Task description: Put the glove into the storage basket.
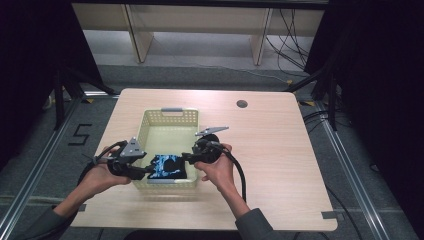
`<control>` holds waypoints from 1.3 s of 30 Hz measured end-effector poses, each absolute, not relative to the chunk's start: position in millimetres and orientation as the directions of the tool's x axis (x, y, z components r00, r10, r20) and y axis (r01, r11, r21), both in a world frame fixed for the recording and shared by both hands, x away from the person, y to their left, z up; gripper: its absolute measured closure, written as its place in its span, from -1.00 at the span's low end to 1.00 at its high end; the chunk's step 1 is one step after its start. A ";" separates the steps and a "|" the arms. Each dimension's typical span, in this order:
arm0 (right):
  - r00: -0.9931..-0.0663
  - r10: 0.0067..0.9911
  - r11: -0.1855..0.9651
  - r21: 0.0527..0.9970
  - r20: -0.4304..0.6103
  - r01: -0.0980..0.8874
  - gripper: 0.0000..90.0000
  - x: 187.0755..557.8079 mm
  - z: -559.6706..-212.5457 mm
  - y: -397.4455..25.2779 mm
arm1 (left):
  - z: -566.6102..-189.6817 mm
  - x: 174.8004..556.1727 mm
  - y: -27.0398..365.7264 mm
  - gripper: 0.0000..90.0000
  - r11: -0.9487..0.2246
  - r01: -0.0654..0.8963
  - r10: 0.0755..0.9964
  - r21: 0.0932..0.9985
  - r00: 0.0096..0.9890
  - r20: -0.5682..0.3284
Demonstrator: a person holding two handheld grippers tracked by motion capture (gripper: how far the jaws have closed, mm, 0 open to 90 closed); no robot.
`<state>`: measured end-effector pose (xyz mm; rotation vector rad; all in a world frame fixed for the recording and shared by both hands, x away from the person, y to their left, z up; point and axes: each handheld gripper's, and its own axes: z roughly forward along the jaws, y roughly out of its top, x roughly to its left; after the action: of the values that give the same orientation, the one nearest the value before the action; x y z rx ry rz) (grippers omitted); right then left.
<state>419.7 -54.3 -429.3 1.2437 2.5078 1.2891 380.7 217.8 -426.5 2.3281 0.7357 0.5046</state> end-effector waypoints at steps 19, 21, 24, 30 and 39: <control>-0.683 0.653 0.274 0.738 0.328 0.617 -0.14 413.6 -419.5 -81.9 | -418.8 376.8 214.5 -0.46 -0.569 0.403 0.655 0.717 0.749 0.099; -0.675 0.656 0.264 0.735 0.338 0.625 -0.14 411.8 -417.9 -85.4 | -419.1 376.0 213.8 -0.47 -0.559 0.404 0.658 0.724 0.747 0.091; -0.681 0.658 0.264 0.748 0.322 0.609 -0.15 410.3 -416.0 -91.7 | -419.1 374.7 212.8 -0.49 -0.563 0.397 0.651 0.725 0.753 0.094; -0.671 0.665 0.238 0.759 0.328 0.607 -0.15 405.2 -412.9 -103.8 | -417.4 369.8 209.3 -0.49 -0.542 0.396 0.651 0.741 0.756 0.072; -0.656 0.670 0.212 0.757 0.348 0.618 -0.18 394.8 -411.7 -123.5 | -413.6 357.1 201.6 -0.49 -0.517 0.387 0.648 0.763 0.760 0.053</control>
<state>394.8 -123.5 -411.7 1.2782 2.4027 1.4568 357.1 201.6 -413.6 2.1752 0.7706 0.4282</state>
